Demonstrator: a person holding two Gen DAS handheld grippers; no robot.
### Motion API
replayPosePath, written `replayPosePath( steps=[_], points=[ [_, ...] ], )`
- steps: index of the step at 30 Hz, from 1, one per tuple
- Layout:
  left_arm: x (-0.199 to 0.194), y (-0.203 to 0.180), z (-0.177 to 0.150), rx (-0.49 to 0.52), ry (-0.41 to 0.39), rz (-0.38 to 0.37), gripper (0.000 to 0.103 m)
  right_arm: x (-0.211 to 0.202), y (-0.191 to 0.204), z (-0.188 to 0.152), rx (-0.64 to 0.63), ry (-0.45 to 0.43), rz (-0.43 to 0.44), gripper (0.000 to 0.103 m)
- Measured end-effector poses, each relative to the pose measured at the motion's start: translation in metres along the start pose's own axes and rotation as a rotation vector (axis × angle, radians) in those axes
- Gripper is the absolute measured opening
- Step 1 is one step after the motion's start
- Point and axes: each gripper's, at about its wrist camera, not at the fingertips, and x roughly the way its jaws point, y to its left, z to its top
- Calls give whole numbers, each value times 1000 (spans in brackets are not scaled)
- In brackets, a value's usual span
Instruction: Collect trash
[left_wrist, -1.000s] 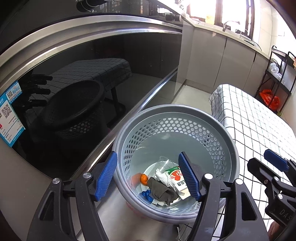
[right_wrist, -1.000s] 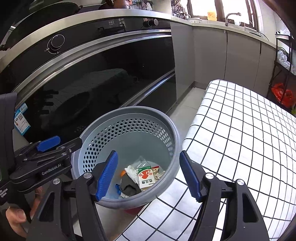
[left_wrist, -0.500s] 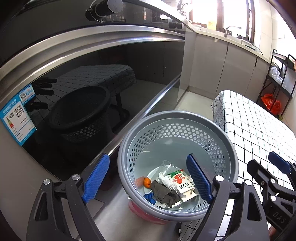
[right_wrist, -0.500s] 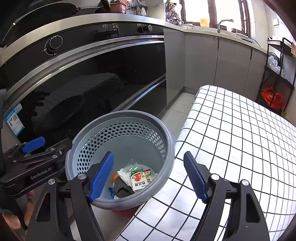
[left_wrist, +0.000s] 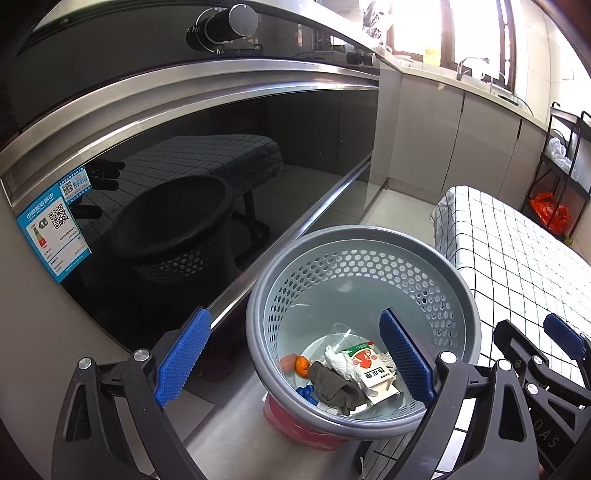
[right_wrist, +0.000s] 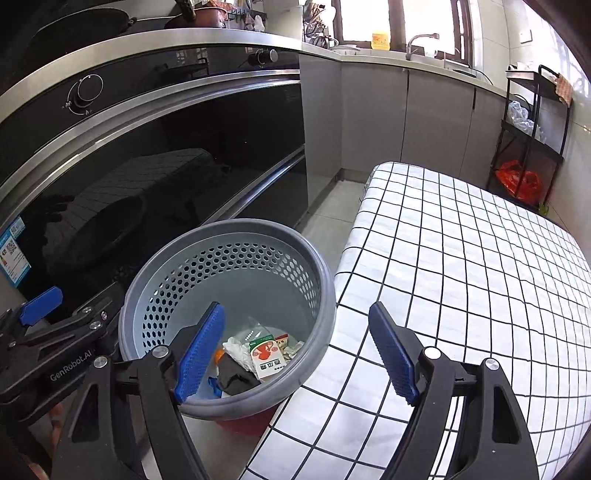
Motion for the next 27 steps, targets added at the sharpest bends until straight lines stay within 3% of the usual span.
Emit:
replayPosePath(
  steps=[27],
  points=[
    [-5,-5,-1,11,-15,30,97,-4,3,1,-1,-23,-62,76]
  ],
)
